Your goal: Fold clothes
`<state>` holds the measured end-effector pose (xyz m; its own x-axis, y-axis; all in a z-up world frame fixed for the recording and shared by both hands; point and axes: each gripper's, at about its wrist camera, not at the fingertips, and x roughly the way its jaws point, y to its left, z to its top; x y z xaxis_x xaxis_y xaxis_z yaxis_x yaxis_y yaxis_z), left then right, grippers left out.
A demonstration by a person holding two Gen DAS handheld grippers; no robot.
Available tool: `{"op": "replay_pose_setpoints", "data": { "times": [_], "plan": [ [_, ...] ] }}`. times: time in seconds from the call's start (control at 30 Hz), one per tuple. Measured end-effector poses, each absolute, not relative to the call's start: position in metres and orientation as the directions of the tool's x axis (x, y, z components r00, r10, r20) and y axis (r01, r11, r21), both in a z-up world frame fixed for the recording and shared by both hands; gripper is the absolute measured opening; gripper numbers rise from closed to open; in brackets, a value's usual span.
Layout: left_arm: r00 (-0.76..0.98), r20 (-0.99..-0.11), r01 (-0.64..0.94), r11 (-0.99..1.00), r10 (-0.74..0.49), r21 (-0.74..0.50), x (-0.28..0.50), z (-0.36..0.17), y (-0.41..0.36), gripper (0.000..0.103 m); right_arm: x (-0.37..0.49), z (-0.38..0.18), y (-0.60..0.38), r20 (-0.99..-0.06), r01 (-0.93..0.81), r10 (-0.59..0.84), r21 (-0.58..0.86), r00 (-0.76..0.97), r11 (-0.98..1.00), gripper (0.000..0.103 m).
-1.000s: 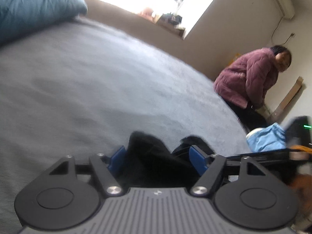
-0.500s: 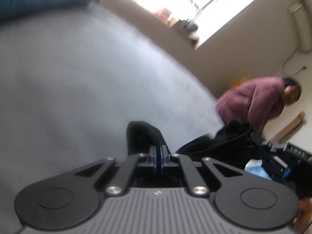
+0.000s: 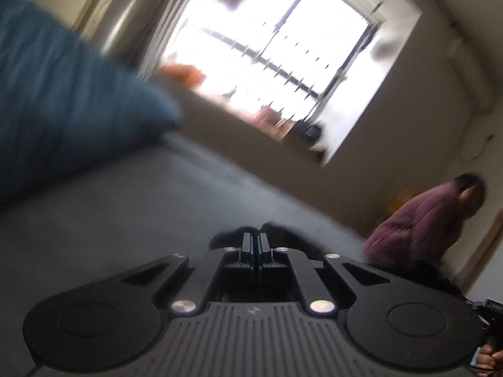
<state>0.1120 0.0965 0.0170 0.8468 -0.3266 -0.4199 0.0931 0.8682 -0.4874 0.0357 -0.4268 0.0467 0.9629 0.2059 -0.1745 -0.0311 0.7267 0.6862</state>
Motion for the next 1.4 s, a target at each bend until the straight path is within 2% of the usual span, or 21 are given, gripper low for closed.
{"op": "replay_pose_setpoints", "data": {
  "times": [0.07,0.2,0.27,0.33,0.37,0.43,0.5,0.6,0.73,0.87,1.03,1.07,1.17,1.27,1.4],
  "plan": [
    [0.801,-0.54,-0.011,0.895,-0.26,-0.446,0.099,-0.027,0.108,0.003,0.021,-0.005,-0.442,-0.326,0.104,0.206,0.726,0.923,0.68,0.004],
    [0.67,-0.731,-0.198,0.917,-0.131,-0.346,0.082,-0.103,0.144,0.003,0.003,-0.063,-0.461,-0.512,0.321,0.155,0.718,0.845,0.618,0.006],
    [0.653,-0.751,-0.232,0.918,-0.098,-0.322,0.079,-0.109,0.155,0.003,-0.006,-0.092,-0.469,-0.596,0.424,0.136,0.695,0.791,0.581,0.007],
    [0.667,-0.741,-0.244,0.92,-0.071,-0.308,0.076,-0.102,0.166,0.011,-0.015,-0.12,-0.478,-0.675,0.522,0.121,0.66,0.728,0.541,0.008],
    [0.662,-0.744,-0.231,0.92,-0.089,-0.316,0.075,-0.103,0.161,0.019,-0.02,-0.134,-0.483,-0.712,0.569,0.116,0.638,0.692,0.52,0.008],
    [0.65,-0.75,-0.205,0.921,-0.125,-0.331,0.074,-0.104,0.153,0.027,-0.017,-0.119,-0.482,-0.706,0.563,0.04,0.596,0.707,0.572,0.01],
    [0.636,-0.754,-0.179,0.92,-0.161,-0.348,0.073,-0.105,0.144,0.037,-0.004,-0.098,-0.483,-0.677,0.522,0.008,0.574,0.736,0.631,0.014],
    [0.614,-0.759,-0.141,0.917,-0.214,-0.372,0.071,-0.107,0.132,0.05,0.011,-0.082,-0.461,-0.653,0.416,0.046,0.533,0.756,0.736,0.02],
    [0.581,-0.763,-0.091,0.909,-0.283,-0.406,0.069,-0.109,0.115,0.056,0.046,-0.071,-0.404,-0.646,0.227,0.177,0.49,0.742,0.842,0.024],
    [0.55,-0.784,-0.136,0.896,-0.286,-0.423,0.069,-0.136,0.109,0.057,0.08,-0.06,-0.346,-0.644,0.027,0.313,0.461,0.698,0.887,0.027],
    [0.618,-0.732,-0.129,0.881,-0.287,-0.455,0.083,-0.141,0.111,0.061,0.136,-0.062,-0.282,-0.687,-0.23,0.354,0.269,0.634,0.935,0.028],
    [0.622,-0.727,-0.117,0.884,-0.29,-0.453,0.086,-0.143,0.11,0.061,0.148,-0.062,-0.269,-0.697,-0.281,0.358,0.229,0.621,0.932,0.032],
    [0.637,-0.71,-0.072,0.894,-0.3,-0.442,0.091,-0.142,0.11,0.061,0.182,-0.064,-0.231,-0.729,-0.43,0.365,0.106,0.579,0.896,0.054],
    [0.65,-0.693,-0.008,0.909,-0.312,-0.417,0.09,-0.144,0.108,0.061,0.216,-0.065,-0.192,-0.761,-0.568,0.361,-0.012,0.539,0.823,0.064],
    [0.661,-0.671,0.072,0.919,-0.335,-0.387,0.083,-0.145,0.11,0.057,0.262,-0.067,-0.141,-0.804,-0.724,0.339,-0.157,0.488,0.671,0.065]
  ]
}}
